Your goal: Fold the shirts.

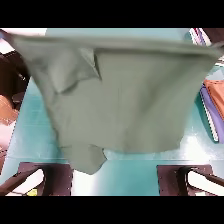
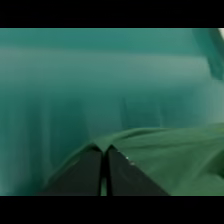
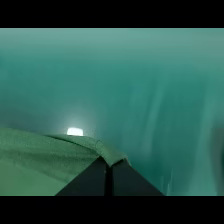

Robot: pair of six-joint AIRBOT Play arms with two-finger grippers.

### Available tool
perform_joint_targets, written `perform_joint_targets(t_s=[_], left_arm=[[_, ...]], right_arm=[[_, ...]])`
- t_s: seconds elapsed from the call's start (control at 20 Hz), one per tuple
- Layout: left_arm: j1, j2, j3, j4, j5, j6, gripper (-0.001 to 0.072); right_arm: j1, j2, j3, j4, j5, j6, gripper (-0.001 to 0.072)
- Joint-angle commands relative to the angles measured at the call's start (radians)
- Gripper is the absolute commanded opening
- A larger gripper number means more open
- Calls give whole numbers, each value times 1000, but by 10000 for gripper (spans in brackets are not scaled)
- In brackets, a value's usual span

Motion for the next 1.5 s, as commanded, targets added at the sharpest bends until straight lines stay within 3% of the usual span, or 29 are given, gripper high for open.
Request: perform_joint_targets(t_s=[0.0,0.25,0.5,0.6,0.8,1.25,1.3,1.35,1.4,1.45], left_arm=[[-60,-182,-168,36,25,61,27],[-175,-471,-130,143,295,85,27],[-174,-598,27,144,352,84,28],[-173,-593,38,146,281,84,29],[-171,-591,6,195,15,68,26],[-196,-591,-255,195,90,47,32],[-196,-590,-254,195,89,46,189],[-196,-589,-254,196,76,47,475],[-196,-585,-253,197,55,47,525],[-196,-573,-254,208,35,47,527]], right_arm=[[84,-203,-81,-123,34,27,18],[71,-449,-80,-121,-89,27,17],[65,-487,-80,-114,-264,27,18],[65,-470,-81,-116,-260,26,18],[72,-443,-82,-126,-133,3,18],[109,-439,-298,-119,-89,13,20],[109,-439,-307,-114,-77,13,78],[109,-439,-308,-114,-57,13,288],[108,-433,-308,-114,-35,13,431],[100,-418,-308,-115,-14,12,432]])
